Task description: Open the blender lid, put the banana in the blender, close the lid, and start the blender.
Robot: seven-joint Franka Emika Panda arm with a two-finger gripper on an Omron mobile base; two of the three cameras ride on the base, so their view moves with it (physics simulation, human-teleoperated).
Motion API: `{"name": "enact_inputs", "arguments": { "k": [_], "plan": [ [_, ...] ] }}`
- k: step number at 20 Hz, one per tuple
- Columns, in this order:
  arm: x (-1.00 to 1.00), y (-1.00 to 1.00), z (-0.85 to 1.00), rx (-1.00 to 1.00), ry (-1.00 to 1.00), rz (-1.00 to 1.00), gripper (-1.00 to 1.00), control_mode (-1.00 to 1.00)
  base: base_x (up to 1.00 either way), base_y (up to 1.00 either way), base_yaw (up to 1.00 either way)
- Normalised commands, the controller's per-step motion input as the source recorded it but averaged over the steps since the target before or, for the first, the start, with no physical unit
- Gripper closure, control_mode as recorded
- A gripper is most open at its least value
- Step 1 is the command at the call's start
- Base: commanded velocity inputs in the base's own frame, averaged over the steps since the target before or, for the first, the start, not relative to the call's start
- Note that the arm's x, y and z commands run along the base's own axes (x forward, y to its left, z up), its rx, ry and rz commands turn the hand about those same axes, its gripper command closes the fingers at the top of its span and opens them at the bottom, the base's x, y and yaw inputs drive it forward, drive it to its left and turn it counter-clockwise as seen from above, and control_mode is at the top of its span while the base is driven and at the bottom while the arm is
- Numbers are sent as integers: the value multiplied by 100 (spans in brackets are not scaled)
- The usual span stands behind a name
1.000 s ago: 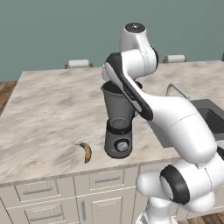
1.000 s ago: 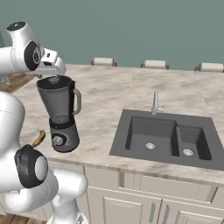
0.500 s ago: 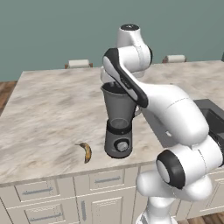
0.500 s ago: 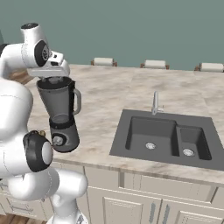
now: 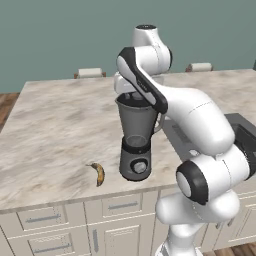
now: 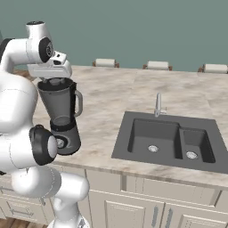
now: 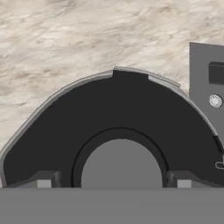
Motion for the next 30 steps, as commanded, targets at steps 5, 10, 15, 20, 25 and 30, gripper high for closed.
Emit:
{"name": "enact_inputs", "arguments": {
  "k": [5, 10, 15, 20, 25, 30],
  "plan": [
    [-3, 0, -62, 0, 3, 0, 100, -100, 0, 0, 0],
    [0, 2, -41, 0, 0, 0, 100, -100, 0, 0, 0],
    [-1, 0, -4, 0, 0, 0, 100, -100, 0, 0, 0],
    [-7, 0, 1, 1, -1, 0, 100, -100, 0, 0, 0],
    [-15, -6, 74, 1, -17, 0, 100, -100, 0, 0, 0],
    [-27, -33, 98, 0, -23, 0, 100, -100, 0, 0, 0]
  ]
}}
